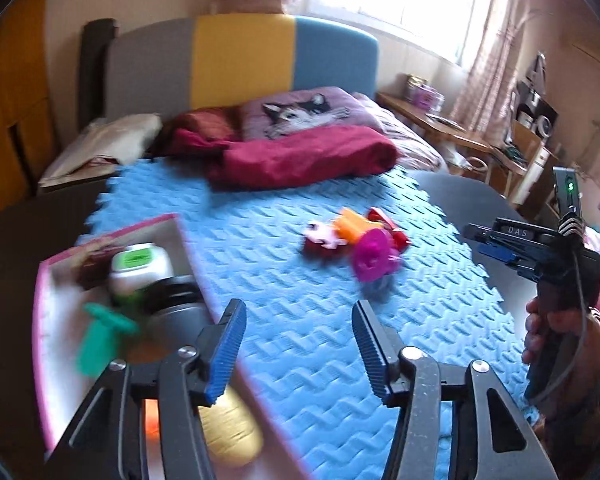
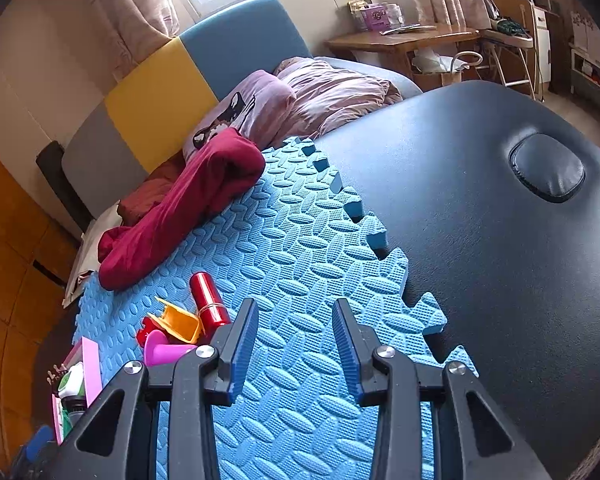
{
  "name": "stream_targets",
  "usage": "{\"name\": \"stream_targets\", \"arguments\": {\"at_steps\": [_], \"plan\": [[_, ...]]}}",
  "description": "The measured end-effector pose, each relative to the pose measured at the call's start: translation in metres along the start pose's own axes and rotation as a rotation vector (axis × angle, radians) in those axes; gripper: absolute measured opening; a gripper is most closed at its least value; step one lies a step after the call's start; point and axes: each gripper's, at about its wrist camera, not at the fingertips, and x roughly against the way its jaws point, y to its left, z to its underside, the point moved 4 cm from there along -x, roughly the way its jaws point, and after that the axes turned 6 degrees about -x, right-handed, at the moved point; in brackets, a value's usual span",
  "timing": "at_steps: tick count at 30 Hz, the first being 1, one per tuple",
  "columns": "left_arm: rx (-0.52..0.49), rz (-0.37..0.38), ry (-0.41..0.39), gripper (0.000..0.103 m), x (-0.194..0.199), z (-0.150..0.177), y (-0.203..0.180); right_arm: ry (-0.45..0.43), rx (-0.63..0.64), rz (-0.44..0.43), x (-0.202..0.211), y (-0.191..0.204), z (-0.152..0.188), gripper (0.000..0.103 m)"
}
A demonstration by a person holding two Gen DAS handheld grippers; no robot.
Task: Organize rigid objects
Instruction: 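Move both tools back toward the remaining toys on the mat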
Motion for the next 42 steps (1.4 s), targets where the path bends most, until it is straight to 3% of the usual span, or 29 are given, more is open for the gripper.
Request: {"name": "stream_targets", "arguments": {"at_steps": [10, 16, 23, 28, 31, 32, 33, 36, 42], "plan": [[-0.093, 0.060, 0.067, 0.055, -0.075, -0.024, -0.059, 0.015, -0.066, -0.065, 0.003, -0.005, -0.006, 0.040], [-0.124, 0.045, 0.110, 0.059, -0.115, -0.034, -0.074, 0.011, -0.071, -0.101, 0.007, -0.002, -0.006, 0.041], [-0.128, 0.030, 0.153, 0.054, -0.146, -0.038, -0.082, 0.026, -0.054, -0.116, 0.005, 0.003, -0.004, 0.042], [-0.084, 0.053, 0.116, 0.050, -0.129, -0.030, -0.071, 0.030, -0.035, -0.124, 0.004, 0.007, -0.002, 0.042], [-0.079, 0.068, 0.090, 0.041, -0.103, -0.020, -0.064, 0.035, -0.020, -0.121, 0.004, 0.009, -0.001, 0.042], [-0.086, 0.056, 0.085, 0.023, -0.095, -0.016, -0.062, 0.038, -0.016, -0.118, 0.003, 0.009, 0.000, 0.042], [-0.099, 0.053, 0.086, 0.016, -0.089, -0.011, -0.061, 0.045, -0.009, -0.107, 0.002, 0.010, 0.002, 0.042], [-0.094, 0.058, 0.121, 0.015, -0.087, 0.005, -0.052, 0.055, 0.012, -0.088, -0.001, 0.011, 0.005, 0.042], [-0.034, 0.113, 0.106, 0.018, -0.069, 0.016, -0.040, 0.074, 0.033, -0.045, -0.007, 0.010, 0.009, 0.042]]}}
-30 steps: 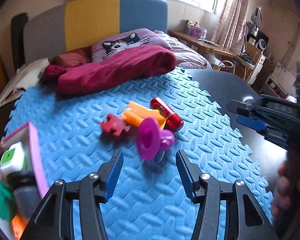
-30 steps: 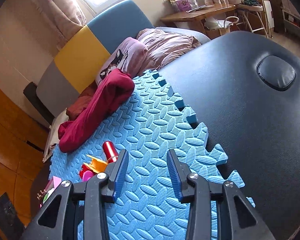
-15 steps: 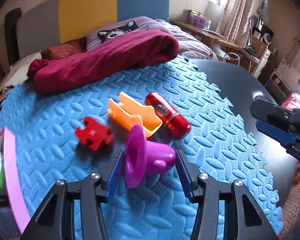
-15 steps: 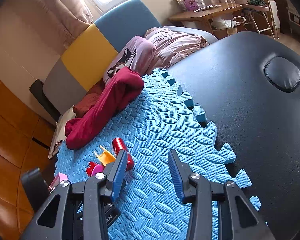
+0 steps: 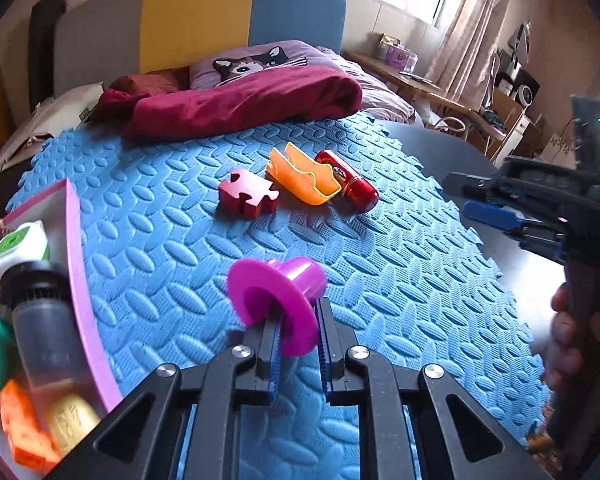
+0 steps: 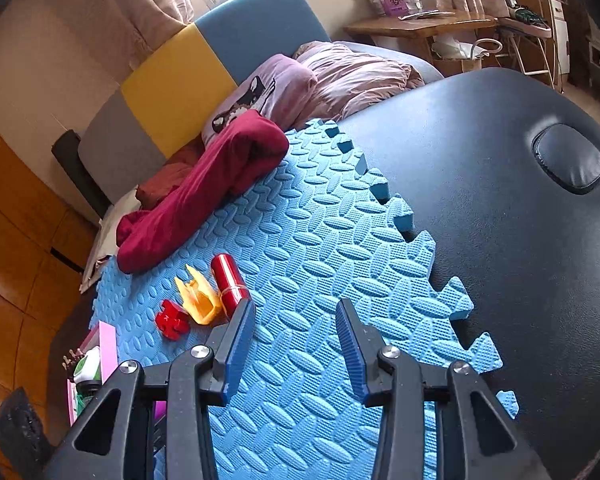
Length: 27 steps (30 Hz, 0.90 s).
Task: Organize rigid objects
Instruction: 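Move both tools back toward the remaining toys on the mat, then grasp the magenta funnel with the left gripper while right approaches the red cylinder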
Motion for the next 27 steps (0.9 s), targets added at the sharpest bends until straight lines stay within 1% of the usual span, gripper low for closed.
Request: {"name": "stream_targets", "arguments": {"at_steps": [1, 3, 5, 8, 10, 11, 14, 16, 19, 20, 21, 24, 27], "plan": [[0.003, 0.005, 0.001, 0.020, 0.002, 0.001, 0.001, 0.001, 0.003, 0.005, -0.001, 0.000, 0.000, 0.042], [0.005, -0.005, -0.006, 0.043, 0.008, 0.004, 0.003, 0.005, 0.004, 0.006, -0.001, 0.000, 0.001, 0.042], [-0.003, -0.017, -0.033, 0.053, 0.016, 0.004, 0.004, 0.008, 0.004, 0.008, -0.002, -0.001, 0.001, 0.042], [-0.047, -0.023, -0.043, 0.058, 0.021, 0.000, 0.002, 0.016, 0.000, 0.003, -0.002, 0.000, 0.002, 0.042], [-0.075, -0.029, -0.030, 0.067, 0.017, -0.001, 0.001, 0.014, 0.004, -0.001, -0.001, 0.001, 0.002, 0.042], [-0.075, -0.029, -0.015, 0.073, 0.013, -0.002, 0.002, 0.014, 0.006, -0.003, -0.001, 0.002, 0.001, 0.042], [-0.026, -0.011, 0.009, 0.078, 0.000, -0.007, 0.005, 0.019, 0.003, -0.018, -0.001, 0.003, 0.001, 0.042], [-0.013, -0.026, 0.021, 0.078, -0.011, -0.012, 0.002, 0.022, 0.001, -0.027, -0.001, 0.004, 0.001, 0.042], [-0.038, -0.055, 0.048, 0.073, -0.029, -0.016, -0.006, 0.031, -0.005, -0.044, -0.001, 0.005, 0.002, 0.042], [-0.047, -0.061, 0.064, 0.058, -0.036, -0.016, -0.008, 0.032, -0.006, -0.049, -0.001, 0.006, 0.002, 0.042], [-0.064, -0.082, 0.061, 0.054, -0.039, -0.015, -0.008, 0.032, -0.006, -0.052, 0.000, 0.006, 0.002, 0.042], [-0.075, -0.084, 0.036, 0.052, -0.033, -0.017, -0.010, 0.032, -0.001, -0.061, 0.000, 0.008, 0.001, 0.042], [-0.063, -0.077, 0.011, 0.050, -0.023, -0.015, -0.007, 0.038, 0.009, -0.065, 0.000, 0.009, 0.002, 0.042]]}}
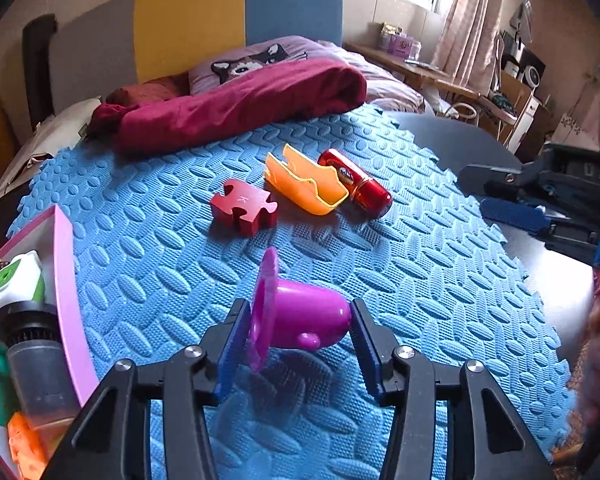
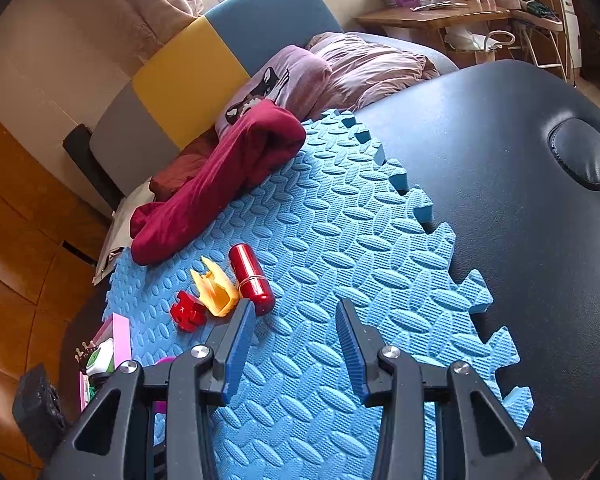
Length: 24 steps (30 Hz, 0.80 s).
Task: Organize rigid objects
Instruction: 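Grasp the magenta funnel with the left gripper while right approaches the red cylinder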
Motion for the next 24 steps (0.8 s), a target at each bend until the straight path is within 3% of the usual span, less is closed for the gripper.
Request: {"name": "stream_targets", "arguments": {"at_steps": [3, 9, 16, 24], "plan": [[0.000, 0.004, -0.034, 0.043, 0.015, 0.005, 0.001, 0.005, 0.011, 0.007, -0.002, 0.001, 0.001, 0.042], [-0.030, 0.025, -0.060, 0.043, 0.035, 0.015, -0.002, 0.032, 0.074, 0.032, -0.009, 0.008, 0.008, 0.042], [-0.007, 0.093, -0.136, 0.043, 0.070, 0.020, -0.001, 0.049, 0.132, 0.043, -0.016, 0.014, 0.014, 0.042], [0.035, 0.132, -0.164, 0.043, 0.097, 0.031, 0.008, 0.033, 0.168, 0.051, -0.018, 0.019, 0.015, 0.042]]}}
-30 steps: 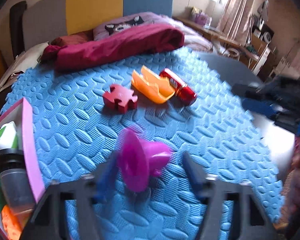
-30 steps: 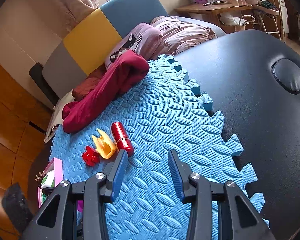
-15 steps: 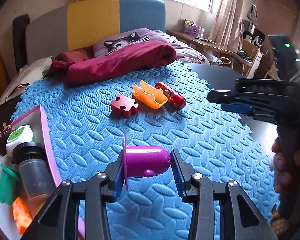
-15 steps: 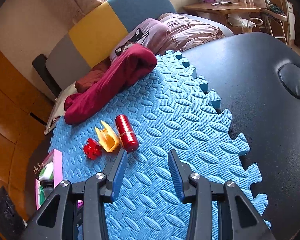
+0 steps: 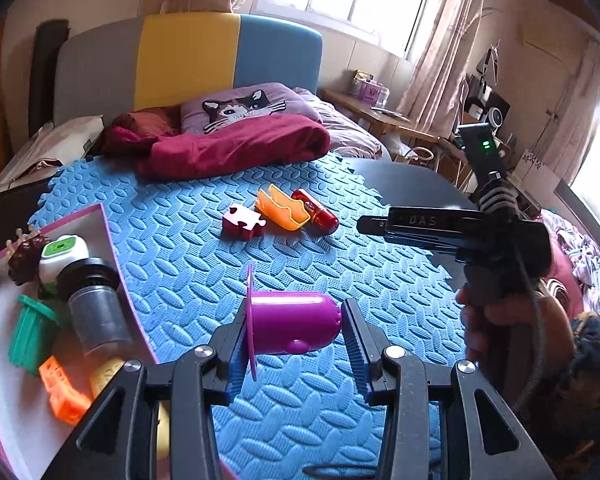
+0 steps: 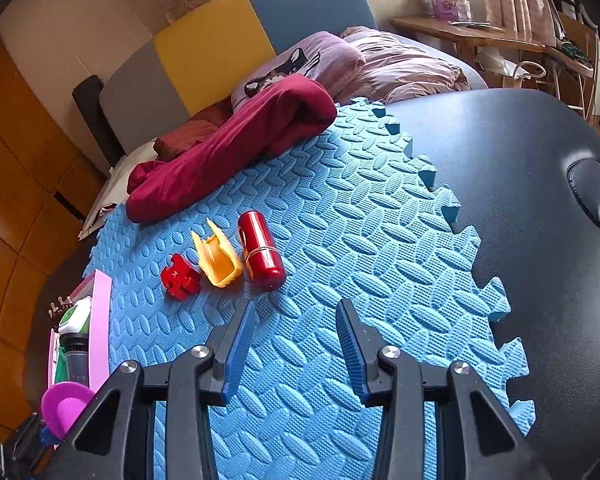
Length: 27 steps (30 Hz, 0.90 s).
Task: Organize rigid objects
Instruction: 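Grasp the magenta funnel with the left gripper while right approaches the red cylinder, then carry the magenta funnel to the tray with the left gripper while right grasps the red cylinder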
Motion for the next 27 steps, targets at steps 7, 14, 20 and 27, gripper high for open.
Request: {"name": "stream_targets", "arguments": {"at_steps": [7, 14, 20, 27], "plan": [[0.026, 0.029, -0.011, 0.043, 0.017, 0.009, 0.006, -0.003, 0.082, -0.009, -0.015, 0.024, -0.017, 0.034], [0.072, 0.044, -0.012, 0.043, 0.023, 0.014, 0.020, 0.042, 0.200, 0.065, -0.053, 0.048, -0.036, 0.032], [0.100, 0.048, -0.013, 0.043, 0.027, 0.016, 0.028, 0.133, 0.272, 0.107, -0.084, 0.047, -0.029, 0.026], [0.118, 0.040, -0.025, 0.043, 0.032, 0.017, 0.031, 0.165, 0.395, 0.133, -0.066, 0.046, 0.005, 0.026]]}}
